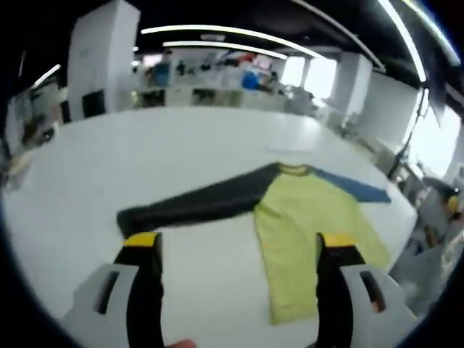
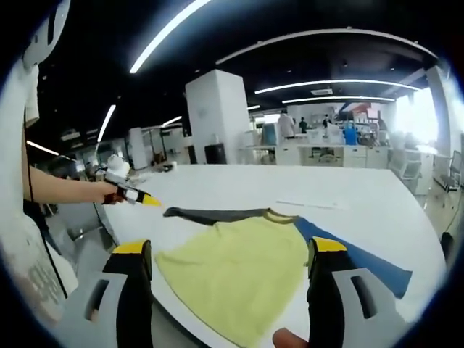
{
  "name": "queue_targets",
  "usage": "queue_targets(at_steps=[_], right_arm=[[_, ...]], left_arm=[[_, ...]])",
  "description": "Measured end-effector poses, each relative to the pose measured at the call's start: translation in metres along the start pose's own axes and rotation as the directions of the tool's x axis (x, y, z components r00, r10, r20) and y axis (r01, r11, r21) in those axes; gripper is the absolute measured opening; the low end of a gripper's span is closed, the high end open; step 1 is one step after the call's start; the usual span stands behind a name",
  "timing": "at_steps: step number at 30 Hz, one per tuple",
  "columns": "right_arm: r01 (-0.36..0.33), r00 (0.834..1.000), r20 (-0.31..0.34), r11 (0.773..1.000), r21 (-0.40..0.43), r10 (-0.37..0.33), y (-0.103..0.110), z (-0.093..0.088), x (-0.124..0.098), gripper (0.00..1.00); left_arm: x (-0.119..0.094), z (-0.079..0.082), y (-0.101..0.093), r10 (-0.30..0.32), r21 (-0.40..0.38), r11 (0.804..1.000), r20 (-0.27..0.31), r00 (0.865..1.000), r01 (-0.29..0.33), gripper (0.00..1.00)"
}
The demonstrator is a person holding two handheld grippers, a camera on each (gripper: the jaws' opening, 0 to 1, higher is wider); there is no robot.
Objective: Fold the garment on the visible template until the final outline fits inside the template.
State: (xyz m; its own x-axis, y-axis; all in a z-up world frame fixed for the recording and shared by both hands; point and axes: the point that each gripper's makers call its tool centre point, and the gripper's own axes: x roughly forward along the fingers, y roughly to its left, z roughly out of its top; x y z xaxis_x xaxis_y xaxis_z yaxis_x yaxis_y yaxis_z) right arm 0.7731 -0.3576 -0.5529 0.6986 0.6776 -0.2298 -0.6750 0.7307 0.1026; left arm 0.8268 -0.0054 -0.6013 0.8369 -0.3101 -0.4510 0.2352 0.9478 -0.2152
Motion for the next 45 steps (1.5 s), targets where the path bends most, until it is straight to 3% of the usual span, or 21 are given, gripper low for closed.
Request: queue_targets(at_steps=[5,9,14,21,28,36,45], right_arm=[[0.015,1.0,-0.003,1.0,0.007,-0.015,-0.003,-0.005,-0.006,0.89],[0.016,1.0,-0.008,1.0,0.014,-0.016,-0.002,-0.01,-0.009,0.89],[0.012,1.0,0.002,1.0,0.014,-0.012,-0.001,-0.008,-0.01,0.89],[0.002,1.0,-0.002,1.0,0.008,-0.002,-0.002,-0.008,-0.009,0.89],[-0.01,1.0,-0.008,1.0,0.002,0.01,-0.002,-0.007,-0.007,0.89],[-0.008,1.0,-0.027,1.0,0.01,0.009,-0.005,-0.014,-0.005,0.88],[-0.028,0.991,-0.131,0.998,0.054,0.035,-0.003,-0.049,0.003,0.89]], left_arm=[[-0.014,0.006,-0.037,-0.084,-0.018,0.996,0.045,0.995,0.085,0.93],[-0.022,0.006,-0.048,-0.106,-0.009,0.994,0.046,0.993,0.106,0.95],[-0.036,0.017,-0.064,-0.134,-0.024,0.99,0.096,0.986,0.137,0.97],[-0.044,0.017,-0.087,-0.184,0.036,0.983,0.079,0.98,0.182,0.98],[-0.042,0.013,-0.093,-0.205,0.038,0.979,0.07,0.976,0.202,0.98],[-0.034,-0.007,-0.094,-0.205,0.04,0.978,0.01,0.979,0.204,0.98],[-0.021,-0.04,-0.084,-0.19,0.007,0.982,-0.076,0.979,0.191,0.95]])
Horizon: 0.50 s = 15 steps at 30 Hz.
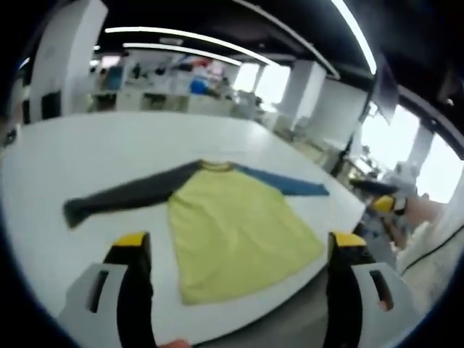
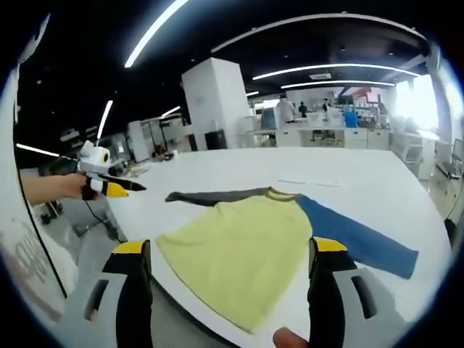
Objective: Fold the garment on the visible template until the final outline fits inside the template.
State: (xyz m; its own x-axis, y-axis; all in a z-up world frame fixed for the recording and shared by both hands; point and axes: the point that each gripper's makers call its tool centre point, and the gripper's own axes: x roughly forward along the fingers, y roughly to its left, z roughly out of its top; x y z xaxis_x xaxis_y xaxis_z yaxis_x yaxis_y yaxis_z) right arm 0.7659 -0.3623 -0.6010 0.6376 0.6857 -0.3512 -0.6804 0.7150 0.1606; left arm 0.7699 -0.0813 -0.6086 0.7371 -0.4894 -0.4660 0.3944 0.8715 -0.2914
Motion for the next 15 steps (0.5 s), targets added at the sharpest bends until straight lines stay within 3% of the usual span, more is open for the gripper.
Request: queue_targets(at_steps=[7,15], right_arm=[[-0.008,0.997,-0.082,0.998,0.058,0.012,-0.001,-0.026,0.012,0.89],[0.002,0.979,-0.202,0.997,0.08,0.014,-0.01,-0.067,0.022,0.87]], left_arm=[[0.01,-0.025,0.011,0.004,-0.052,0.999,-0.06,0.998,-0.008,0.94],[0.022,-0.053,0.025,0.018,-0.074,0.997,-0.126,0.992,-0.027,0.95]])
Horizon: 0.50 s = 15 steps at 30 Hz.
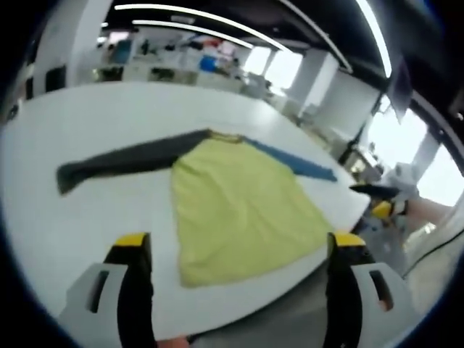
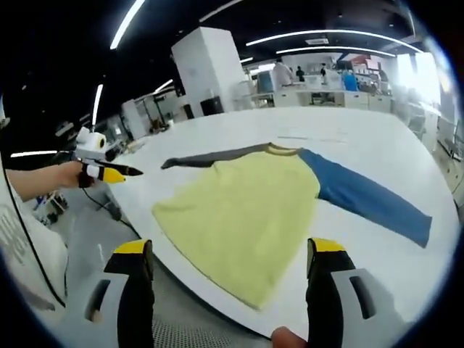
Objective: Fold the garment on the visible template until the final outline fits inside the template.
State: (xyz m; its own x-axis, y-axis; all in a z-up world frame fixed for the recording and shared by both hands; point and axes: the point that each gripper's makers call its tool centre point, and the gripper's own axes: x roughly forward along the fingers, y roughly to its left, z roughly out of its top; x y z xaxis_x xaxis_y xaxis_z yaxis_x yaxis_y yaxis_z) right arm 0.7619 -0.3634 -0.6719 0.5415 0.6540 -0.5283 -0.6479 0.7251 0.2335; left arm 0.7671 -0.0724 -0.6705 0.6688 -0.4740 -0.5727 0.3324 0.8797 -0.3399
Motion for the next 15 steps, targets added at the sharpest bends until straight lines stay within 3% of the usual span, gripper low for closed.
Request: queue_targets(at_steps=[3,9,15], right_arm=[[0.007,0.998,-0.062,1.0,0.01,-0.006,-0.005,-0.018,0.005,0.86],[-0.004,0.992,-0.124,1.0,0.021,0.007,-0.008,-0.044,0.017,0.78],[0.004,0.977,-0.214,0.999,-0.049,-0.014,-0.011,-0.068,0.026,0.72]], left_arm=[[0.006,-0.013,0.004,0.006,-0.002,1.0,-0.044,0.999,-0.006,0.94],[0.017,-0.035,0.015,0.026,-0.025,0.999,-0.112,0.993,-0.029,0.92],[0.025,-0.051,0.022,0.06,-0.02,0.998,-0.156,0.986,-0.064,0.86]])
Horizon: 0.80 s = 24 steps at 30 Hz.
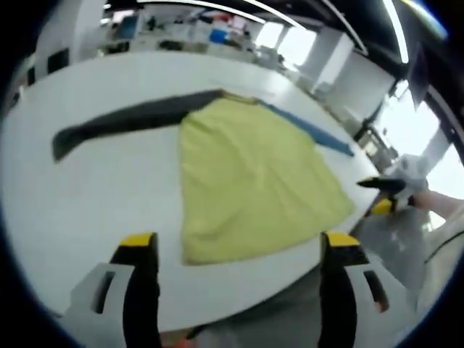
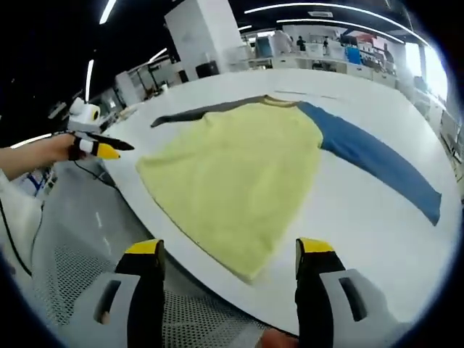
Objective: Fold the garment on the visible template until the final outline fits inside the template.
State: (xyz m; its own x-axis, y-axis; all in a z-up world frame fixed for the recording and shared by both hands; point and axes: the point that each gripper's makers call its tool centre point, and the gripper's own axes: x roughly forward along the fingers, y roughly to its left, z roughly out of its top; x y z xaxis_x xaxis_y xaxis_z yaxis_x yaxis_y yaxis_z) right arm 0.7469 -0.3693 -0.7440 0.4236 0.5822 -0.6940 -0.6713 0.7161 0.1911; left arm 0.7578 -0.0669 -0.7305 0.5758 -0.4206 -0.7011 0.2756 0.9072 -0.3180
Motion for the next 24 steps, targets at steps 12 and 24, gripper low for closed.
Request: queue_targets(at_steps=[12,24], right_arm=[[0.036,0.998,-0.052,0.999,-0.008,-0.036,-0.011,-0.014,0.015,0.59],[0.047,0.993,-0.1,0.994,-0.1,-0.057,-0.017,-0.021,0.026,0.45]], left_arm=[[0.012,-0.022,0.011,0.037,0.022,0.999,-0.081,0.996,-0.036,0.84],[0.019,-0.028,0.021,0.081,0.026,0.997,-0.099,0.992,-0.079,0.76]])
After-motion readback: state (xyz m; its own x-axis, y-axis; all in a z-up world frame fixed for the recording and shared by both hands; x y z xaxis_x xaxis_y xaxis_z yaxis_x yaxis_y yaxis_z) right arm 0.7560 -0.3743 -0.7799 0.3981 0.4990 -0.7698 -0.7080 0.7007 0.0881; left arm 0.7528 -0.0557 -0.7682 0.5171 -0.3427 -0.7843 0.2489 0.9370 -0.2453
